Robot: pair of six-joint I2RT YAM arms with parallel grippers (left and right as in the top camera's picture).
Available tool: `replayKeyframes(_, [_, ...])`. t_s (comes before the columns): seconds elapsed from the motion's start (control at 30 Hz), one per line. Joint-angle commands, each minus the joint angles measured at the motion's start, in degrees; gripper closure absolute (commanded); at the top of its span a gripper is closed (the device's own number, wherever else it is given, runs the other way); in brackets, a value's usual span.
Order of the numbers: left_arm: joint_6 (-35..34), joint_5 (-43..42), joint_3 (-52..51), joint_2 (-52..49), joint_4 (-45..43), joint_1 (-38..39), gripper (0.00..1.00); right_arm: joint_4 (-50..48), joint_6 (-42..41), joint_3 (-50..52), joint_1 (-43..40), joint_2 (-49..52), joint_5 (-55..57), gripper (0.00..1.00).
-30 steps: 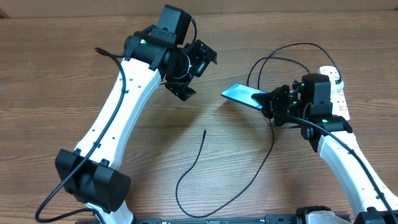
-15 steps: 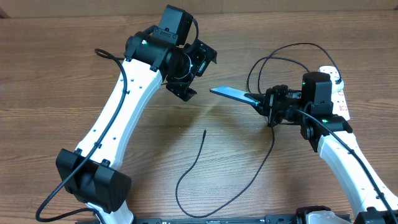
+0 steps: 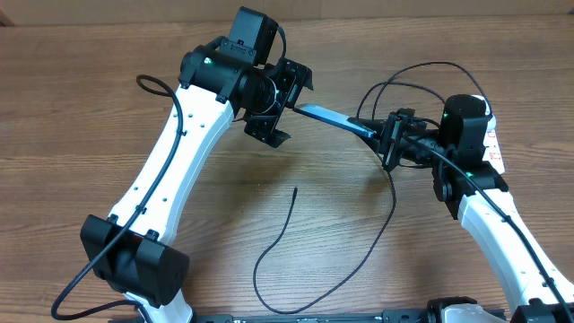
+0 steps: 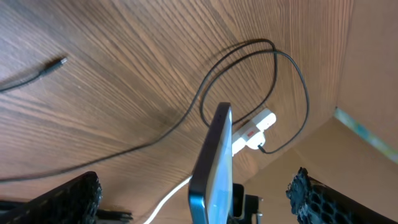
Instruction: Plug charger to phone and switch on socket
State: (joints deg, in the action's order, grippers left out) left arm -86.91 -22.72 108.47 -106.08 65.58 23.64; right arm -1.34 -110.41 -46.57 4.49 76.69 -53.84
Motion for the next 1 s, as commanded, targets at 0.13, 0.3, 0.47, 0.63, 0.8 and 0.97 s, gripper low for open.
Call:
replayKeyframes(0.13, [-5.53, -1.33, 0.46, 0.0, -0.07, 0.68, 0.01, -5.44, -8.39, -1.03, 0.7, -0.15, -3.28, 0.96])
replayKeyframes(0.3, [-6.56, -1.18, 0.44, -0.02, -1.55, 1.62, 0.0, -8.44, -10.05, -1.03, 2.78, -0.15, -3.06, 0.96])
replayKeyframes(0.47, [-6.56, 0.63, 0.44, -0.11, -1.55, 2.67, 0.01, -8.48, -10.03, -1.03, 4.02, -0.15, -2.97, 0.96])
replayKeyframes(0.63, [-6.58, 1.99, 0.44, -0.52, -1.55, 3.13, 0.02, -8.66, -10.03, -1.03, 4.2, -0.15, -3.02, 0.96])
replayKeyframes(0.8, [-6.58, 2.4, 0.44, -1.38, -1.57, 3.17, 0.09, -10.23, -10.05, -1.03, 4.39, -0.15, -3.15, 0.96])
replayKeyframes(0.97, [-6.56, 2.38, 0.39, -2.43, -1.6, 3.69, 0.11, -10.21, -10.03, -1.03, 5.42, -0.15, -2.84, 0.96])
